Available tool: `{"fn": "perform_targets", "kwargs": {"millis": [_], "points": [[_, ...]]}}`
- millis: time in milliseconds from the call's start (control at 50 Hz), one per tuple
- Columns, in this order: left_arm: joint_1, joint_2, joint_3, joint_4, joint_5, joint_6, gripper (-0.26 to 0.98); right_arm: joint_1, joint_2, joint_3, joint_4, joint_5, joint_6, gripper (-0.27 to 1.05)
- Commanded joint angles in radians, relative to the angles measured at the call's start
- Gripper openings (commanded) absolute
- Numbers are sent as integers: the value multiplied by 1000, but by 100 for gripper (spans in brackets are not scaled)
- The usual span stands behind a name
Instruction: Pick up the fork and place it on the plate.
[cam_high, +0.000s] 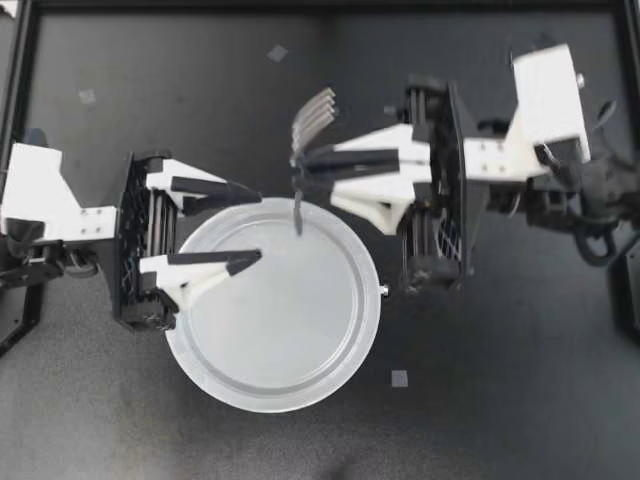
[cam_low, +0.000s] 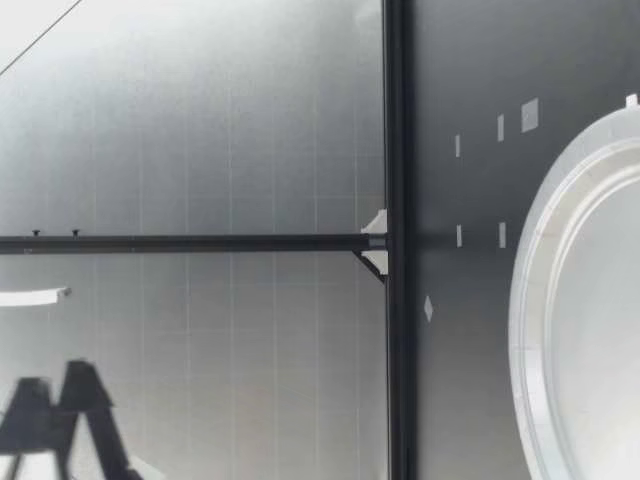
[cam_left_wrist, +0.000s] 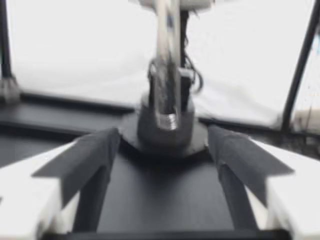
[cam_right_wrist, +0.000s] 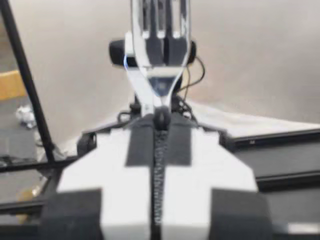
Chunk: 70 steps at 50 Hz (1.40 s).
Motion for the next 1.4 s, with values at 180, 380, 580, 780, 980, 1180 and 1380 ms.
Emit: {"fn": "perform_targets", "kwargs": {"millis": [180,380,580,780,980,1180,1380], "points": [[5,72,-98,3,3,-6,65,17,60,-21,-67,-140,38,-8],[5,109,-132,3,63,-32,60,17,80,-32,-92,-149,58,-8],[3,84,-114,5,83,-57,45,17,66,-23,-94,-141,58,-8],[0,41,-86,5,83,-61,38,15,66,-6,-94,-126,58,-8],[-6,26,-78,5,83,-60,36,15,75,-5,-94,-126,58,-8],[-26,43,-87,12,83,-52,20,15,87,-6,-94,-135,57,-8],[-38,44,-89,14,83,-57,5,12,89,-6,-92,-140,55,-8]]}}
